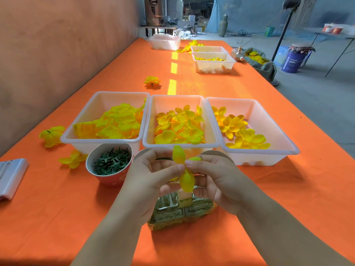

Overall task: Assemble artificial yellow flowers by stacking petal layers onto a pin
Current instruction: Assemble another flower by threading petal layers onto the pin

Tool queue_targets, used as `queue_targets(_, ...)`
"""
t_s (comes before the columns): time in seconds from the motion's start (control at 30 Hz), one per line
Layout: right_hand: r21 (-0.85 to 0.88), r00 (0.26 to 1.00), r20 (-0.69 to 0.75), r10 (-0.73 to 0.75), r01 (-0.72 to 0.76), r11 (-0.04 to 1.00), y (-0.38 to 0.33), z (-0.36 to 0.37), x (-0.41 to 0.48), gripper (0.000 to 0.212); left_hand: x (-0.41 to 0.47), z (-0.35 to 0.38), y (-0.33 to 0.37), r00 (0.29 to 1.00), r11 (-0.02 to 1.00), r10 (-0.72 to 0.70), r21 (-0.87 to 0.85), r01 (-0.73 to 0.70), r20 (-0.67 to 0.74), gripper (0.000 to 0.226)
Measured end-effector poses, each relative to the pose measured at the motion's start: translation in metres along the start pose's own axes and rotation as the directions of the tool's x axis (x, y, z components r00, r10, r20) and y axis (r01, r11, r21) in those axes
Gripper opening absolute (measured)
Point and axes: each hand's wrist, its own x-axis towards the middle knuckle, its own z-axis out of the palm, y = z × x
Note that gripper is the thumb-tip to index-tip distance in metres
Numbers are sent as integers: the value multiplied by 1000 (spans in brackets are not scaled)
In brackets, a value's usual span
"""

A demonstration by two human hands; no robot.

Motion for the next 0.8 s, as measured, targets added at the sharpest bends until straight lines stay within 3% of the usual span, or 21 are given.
queue_targets(0.23, 36, 999, -31, -15, 17, 999, -1, 3, 5, 14, 2, 5, 4, 998, 996, -58, -76, 56, -35, 32)
queue_targets(0.43, 21, 999, -37, -13, 14, 1000, -1, 4, 9, 12, 1, 9, 5, 994, 992, -82, -102, 75, -69, 18)
queue_targets(0.8, 93, 1000, -7, -18, 19, 995, 7, 2, 8, 21, -3, 16, 3, 993, 985, -94, -149, 83, -73, 22)
